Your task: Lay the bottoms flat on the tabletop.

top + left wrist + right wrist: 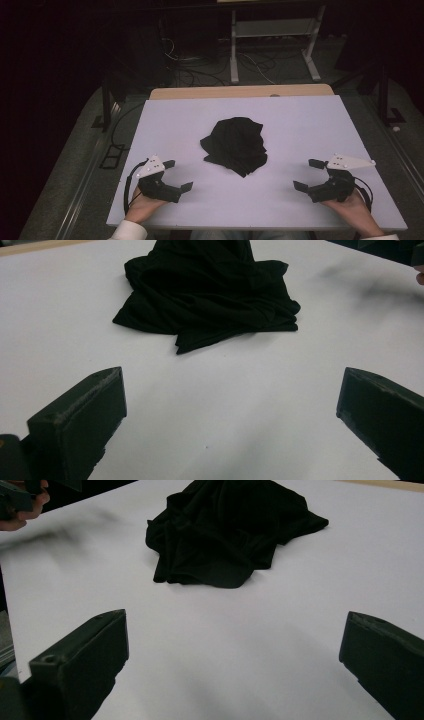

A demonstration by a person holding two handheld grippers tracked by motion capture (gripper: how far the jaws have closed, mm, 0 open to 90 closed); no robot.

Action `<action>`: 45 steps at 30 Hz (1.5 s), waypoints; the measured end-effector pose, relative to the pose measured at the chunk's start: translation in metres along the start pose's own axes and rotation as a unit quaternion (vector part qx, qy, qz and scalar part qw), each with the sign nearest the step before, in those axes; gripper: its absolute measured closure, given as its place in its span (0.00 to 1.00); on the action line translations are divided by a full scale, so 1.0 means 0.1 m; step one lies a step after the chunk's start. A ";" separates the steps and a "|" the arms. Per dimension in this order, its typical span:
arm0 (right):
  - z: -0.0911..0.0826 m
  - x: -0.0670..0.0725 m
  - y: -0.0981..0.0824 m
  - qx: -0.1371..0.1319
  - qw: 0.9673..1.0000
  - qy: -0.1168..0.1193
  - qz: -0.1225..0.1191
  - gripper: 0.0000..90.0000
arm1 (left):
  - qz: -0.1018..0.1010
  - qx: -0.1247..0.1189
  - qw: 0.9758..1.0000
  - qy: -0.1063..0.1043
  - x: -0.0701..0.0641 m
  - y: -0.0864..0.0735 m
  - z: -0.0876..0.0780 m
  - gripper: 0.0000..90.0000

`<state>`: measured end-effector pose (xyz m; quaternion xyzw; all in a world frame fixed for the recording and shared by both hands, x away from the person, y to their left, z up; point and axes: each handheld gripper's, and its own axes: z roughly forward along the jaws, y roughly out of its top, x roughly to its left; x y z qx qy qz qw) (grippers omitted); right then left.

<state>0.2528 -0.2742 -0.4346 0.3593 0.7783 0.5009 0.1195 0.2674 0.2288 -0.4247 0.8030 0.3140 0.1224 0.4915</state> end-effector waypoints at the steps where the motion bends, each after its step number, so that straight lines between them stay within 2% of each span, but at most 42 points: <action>1: 0.00 0.01 0.00 0.000 1.000 0.001 -0.001 0.00 | 0.000 0.000 1.000 0.000 0.00 0.00 0.00 0.00; 7: 0.01 0.03 0.00 0.005 1.000 0.001 -0.009 0.00 | 0.004 -0.002 1.000 -0.002 -0.01 0.01 0.00 0.00; 20: -0.04 0.05 0.03 0.003 1.000 -0.001 -0.007 0.00 | 0.001 -0.007 1.000 -0.001 -0.02 0.04 -0.02 0.00; 27: -0.07 0.04 0.06 0.009 1.000 -0.008 -0.001 0.00 | 0.010 0.004 1.000 0.007 -0.03 0.08 0.00 0.00; 31: -0.07 0.04 0.14 0.016 1.000 -0.011 -0.006 0.00 | 0.024 0.023 0.999 0.015 -0.03 0.12 -0.01 0.00; 45: 0.05 0.06 0.32 0.025 1.000 -0.005 -0.017 0.00 | 0.036 0.027 0.999 0.005 -0.03 0.28 0.04 0.00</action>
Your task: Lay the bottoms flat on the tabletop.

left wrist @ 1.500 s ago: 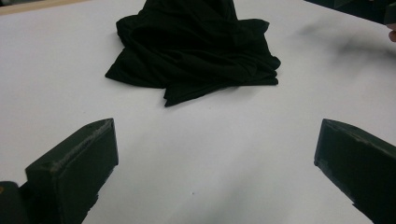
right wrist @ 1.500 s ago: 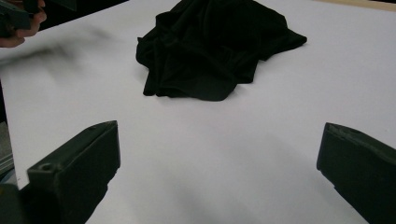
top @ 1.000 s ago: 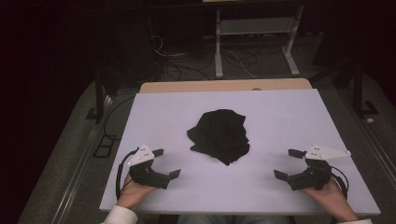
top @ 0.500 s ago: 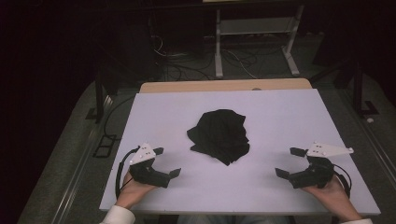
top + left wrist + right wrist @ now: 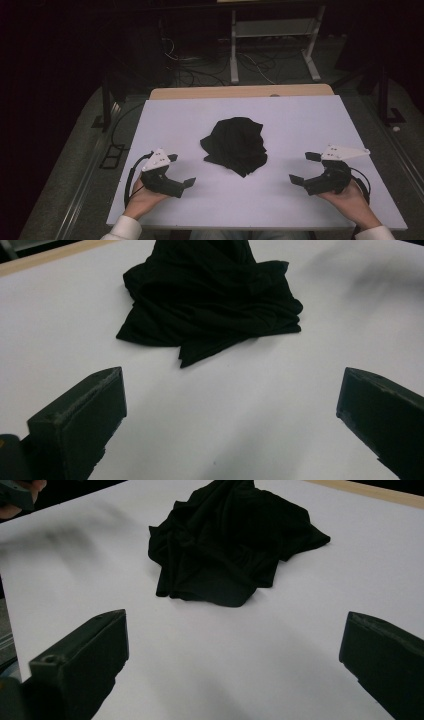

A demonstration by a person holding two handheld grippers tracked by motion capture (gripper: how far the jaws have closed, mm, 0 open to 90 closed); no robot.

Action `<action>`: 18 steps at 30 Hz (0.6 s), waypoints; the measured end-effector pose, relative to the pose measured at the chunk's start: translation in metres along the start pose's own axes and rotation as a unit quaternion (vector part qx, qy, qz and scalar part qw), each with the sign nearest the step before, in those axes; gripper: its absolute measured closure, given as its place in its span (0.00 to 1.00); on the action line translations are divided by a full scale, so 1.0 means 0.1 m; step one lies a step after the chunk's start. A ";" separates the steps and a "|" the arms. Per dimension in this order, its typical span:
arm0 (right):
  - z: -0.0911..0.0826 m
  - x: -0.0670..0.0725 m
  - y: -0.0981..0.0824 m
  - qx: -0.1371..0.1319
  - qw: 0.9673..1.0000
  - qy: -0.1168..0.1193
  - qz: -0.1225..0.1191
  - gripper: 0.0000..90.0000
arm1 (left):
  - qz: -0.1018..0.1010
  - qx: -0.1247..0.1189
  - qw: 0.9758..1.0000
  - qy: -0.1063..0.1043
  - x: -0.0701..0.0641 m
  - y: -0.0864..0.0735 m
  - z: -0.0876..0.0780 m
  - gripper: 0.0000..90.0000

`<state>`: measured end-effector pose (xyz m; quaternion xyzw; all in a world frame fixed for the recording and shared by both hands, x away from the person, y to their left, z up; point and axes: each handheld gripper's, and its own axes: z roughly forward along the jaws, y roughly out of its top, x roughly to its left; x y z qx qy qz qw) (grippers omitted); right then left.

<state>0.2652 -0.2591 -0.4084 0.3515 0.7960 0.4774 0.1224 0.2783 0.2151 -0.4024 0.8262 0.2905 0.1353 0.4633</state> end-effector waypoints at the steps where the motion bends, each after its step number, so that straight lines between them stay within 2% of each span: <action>1: 0.03 0.00 0.02 0.003 1.000 0.001 -0.003 0.00 | 0.001 0.001 1.000 -0.002 0.01 0.01 0.01 0.00; 18: 0.25 0.02 0.30 -0.001 1.000 0.016 -0.021 0.00 | -0.001 0.001 1.000 -0.013 0.07 0.25 0.16 0.00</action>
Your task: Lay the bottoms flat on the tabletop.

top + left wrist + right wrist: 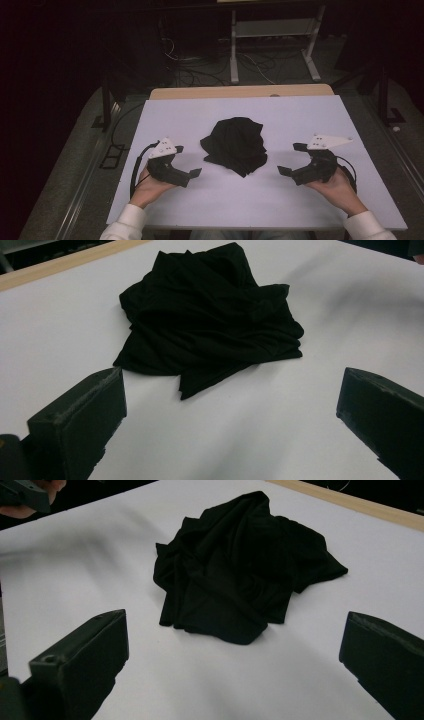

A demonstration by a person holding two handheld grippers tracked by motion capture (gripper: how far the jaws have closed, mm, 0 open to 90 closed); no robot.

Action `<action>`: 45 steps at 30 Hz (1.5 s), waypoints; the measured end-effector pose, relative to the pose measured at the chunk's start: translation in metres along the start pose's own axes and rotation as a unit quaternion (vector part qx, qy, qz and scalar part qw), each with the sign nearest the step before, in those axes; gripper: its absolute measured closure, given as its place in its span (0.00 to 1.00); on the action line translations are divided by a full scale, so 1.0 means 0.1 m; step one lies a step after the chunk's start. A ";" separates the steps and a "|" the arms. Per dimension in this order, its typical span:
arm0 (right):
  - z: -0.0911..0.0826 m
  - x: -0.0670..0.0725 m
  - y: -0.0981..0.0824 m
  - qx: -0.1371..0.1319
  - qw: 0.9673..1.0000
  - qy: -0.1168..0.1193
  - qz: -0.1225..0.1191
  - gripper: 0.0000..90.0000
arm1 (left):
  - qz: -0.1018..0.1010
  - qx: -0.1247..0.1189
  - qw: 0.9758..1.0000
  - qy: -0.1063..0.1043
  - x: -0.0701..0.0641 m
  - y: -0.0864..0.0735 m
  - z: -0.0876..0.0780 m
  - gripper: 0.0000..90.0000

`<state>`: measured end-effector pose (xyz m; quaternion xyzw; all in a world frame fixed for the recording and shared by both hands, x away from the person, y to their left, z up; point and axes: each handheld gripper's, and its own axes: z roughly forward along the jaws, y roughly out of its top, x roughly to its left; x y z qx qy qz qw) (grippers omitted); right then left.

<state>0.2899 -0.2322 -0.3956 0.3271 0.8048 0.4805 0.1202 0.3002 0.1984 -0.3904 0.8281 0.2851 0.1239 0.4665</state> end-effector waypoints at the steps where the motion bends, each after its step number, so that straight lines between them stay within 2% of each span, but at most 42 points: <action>1: 0.02 0.00 0.01 0.000 1.000 0.000 0.000 0.00 | 0.001 0.000 1.000 -0.001 0.00 0.01 0.01 0.00; 11: 0.18 0.02 0.17 0.000 1.000 0.009 -0.014 0.00 | 0.002 0.008 1.000 -0.005 0.03 0.09 0.17 0.00; 17: 0.27 0.01 0.26 -0.006 1.000 0.015 -0.019 0.00 | 0.000 0.001 1.000 0.002 0.07 0.11 0.26 0.00; 20: 0.33 0.00 0.29 -0.012 1.000 0.020 -0.019 0.00 | -0.003 0.006 1.000 0.002 0.11 0.10 0.31 0.00; 26: 0.46 -0.03 0.33 -0.002 0.999 0.030 -0.019 0.00 | -0.010 0.007 1.000 -0.003 0.13 0.08 0.39 0.00; 29: 0.52 -0.05 0.34 -0.003 0.999 0.031 -0.018 0.00 | -0.011 0.005 1.000 0.001 0.16 0.07 0.44 0.00; 33: 0.60 -0.09 0.32 0.001 0.999 0.031 -0.014 0.00 | -0.027 0.000 1.000 -0.001 0.22 0.05 0.51 0.00; 36: 0.67 -0.12 0.30 0.009 0.999 0.031 -0.011 0.00 | -0.032 0.005 0.999 -0.002 0.25 0.03 0.56 0.00; 45: 0.85 -0.17 0.25 0.017 0.999 0.045 0.006 0.00 | -0.019 0.023 1.000 -0.005 0.27 -0.02 0.69 0.00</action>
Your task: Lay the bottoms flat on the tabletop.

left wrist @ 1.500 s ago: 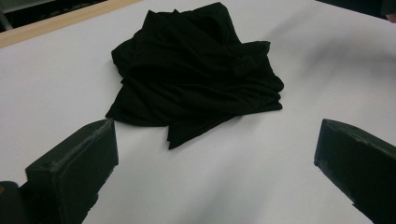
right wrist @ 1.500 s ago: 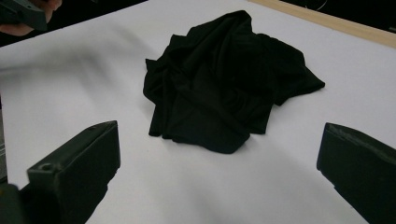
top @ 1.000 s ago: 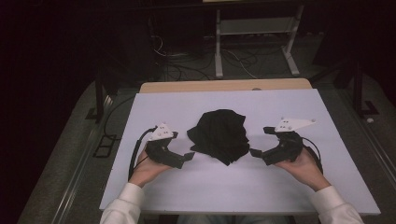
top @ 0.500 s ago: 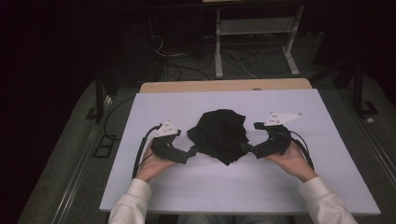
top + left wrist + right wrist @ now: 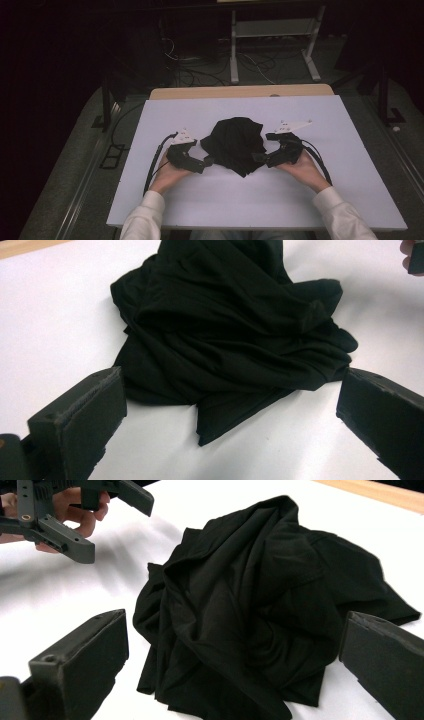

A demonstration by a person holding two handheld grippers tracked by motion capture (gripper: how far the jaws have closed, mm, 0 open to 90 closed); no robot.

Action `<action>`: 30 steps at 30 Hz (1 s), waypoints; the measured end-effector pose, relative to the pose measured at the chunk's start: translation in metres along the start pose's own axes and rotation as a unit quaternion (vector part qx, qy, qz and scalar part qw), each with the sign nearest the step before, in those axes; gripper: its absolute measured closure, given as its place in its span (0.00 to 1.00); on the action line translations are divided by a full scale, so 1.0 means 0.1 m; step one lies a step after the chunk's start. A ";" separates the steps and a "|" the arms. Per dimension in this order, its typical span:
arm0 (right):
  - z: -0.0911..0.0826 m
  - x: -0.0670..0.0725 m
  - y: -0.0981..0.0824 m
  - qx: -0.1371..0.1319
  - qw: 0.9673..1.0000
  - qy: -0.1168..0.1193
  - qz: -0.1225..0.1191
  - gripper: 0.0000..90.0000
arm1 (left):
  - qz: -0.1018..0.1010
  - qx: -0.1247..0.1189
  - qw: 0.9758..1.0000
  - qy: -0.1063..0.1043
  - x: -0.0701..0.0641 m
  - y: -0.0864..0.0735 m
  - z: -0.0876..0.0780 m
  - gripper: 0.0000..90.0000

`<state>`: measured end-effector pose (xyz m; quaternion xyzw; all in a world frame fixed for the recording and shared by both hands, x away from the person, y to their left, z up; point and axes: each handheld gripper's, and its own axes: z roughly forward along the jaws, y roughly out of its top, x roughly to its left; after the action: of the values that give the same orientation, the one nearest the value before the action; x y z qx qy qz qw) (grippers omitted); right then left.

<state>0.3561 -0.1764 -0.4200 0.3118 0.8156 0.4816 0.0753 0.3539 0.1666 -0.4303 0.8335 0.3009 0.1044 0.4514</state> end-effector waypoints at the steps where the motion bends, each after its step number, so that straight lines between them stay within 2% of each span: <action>1: 0.02 0.00 0.00 0.002 1.000 0.000 -0.001 0.00 | -0.001 0.003 1.000 0.001 0.01 0.00 0.02 0.00; 7: 0.11 -0.02 -0.03 0.008 1.000 -0.004 0.001 0.00 | -0.009 0.023 1.000 0.007 0.06 -0.04 0.08 0.00; 14: 0.19 -0.04 -0.07 0.026 1.000 -0.009 0.008 0.00 | -0.027 0.023 0.999 -0.004 0.11 -0.07 0.10 0.00; 17: 0.24 -0.03 -0.09 0.042 0.999 -0.009 0.009 0.00 | -0.031 0.038 0.999 -0.014 0.13 -0.09 0.13 0.00; 24: 0.28 -0.01 -0.10 0.056 0.998 -0.006 0.012 0.00 | -0.035 0.064 0.997 -0.018 0.14 -0.13 0.19 0.00; 30: 0.29 0.02 -0.10 0.057 0.998 0.002 0.008 0.16 | -0.042 0.064 0.997 -0.025 0.16 -0.14 0.20 0.08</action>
<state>0.3627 -0.1570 -0.4429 0.3211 0.8394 0.4354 0.0513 0.3705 0.1679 -0.4548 0.8496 0.3300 0.0448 0.4089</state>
